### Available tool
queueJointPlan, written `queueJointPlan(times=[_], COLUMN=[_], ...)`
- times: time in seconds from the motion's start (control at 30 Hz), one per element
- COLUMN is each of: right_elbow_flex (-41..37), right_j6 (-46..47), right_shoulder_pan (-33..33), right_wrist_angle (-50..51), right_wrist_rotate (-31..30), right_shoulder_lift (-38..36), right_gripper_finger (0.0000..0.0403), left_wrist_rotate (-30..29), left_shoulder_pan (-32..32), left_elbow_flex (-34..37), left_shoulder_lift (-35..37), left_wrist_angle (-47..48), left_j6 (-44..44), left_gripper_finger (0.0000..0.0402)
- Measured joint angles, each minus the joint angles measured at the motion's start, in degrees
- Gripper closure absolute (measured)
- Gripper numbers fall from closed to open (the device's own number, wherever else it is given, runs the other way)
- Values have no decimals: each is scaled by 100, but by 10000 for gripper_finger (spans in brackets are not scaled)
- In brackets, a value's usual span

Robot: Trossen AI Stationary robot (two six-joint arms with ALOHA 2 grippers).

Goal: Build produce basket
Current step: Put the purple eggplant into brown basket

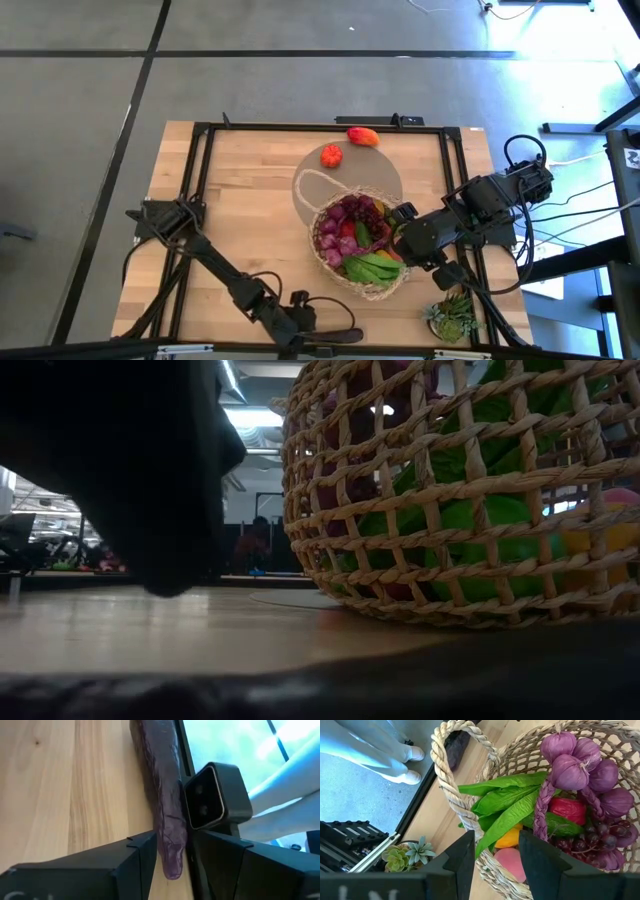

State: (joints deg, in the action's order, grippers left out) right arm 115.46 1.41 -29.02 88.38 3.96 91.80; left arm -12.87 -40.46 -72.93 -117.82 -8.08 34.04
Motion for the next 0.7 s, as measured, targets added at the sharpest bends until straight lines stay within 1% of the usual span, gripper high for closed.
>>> queueJointPlan(times=[0.17,0.43,0.6,0.7], right_elbow_flex=[0,0,0,0], right_j6=[4,267,278,278], right_shoulder_pan=[0,2,2,2], right_wrist_angle=[-2,-4,-4,-6], right_wrist_rotate=[1,7,18,16], right_shoulder_lift=[0,-1,-1,-1], right_gripper_finger=[256,256,256,256], left_wrist_rotate=[3,17,22,-84], left_shoulder_pan=[1,-21,-17,-6], left_elbow_flex=[0,1,0,-2], left_shoulder_lift=[-8,-289,-343,-343], left_wrist_angle=[5,18,11,137], left_j6=[-42,-173,-177,-138], left_gripper_finger=[272,272,272,272])
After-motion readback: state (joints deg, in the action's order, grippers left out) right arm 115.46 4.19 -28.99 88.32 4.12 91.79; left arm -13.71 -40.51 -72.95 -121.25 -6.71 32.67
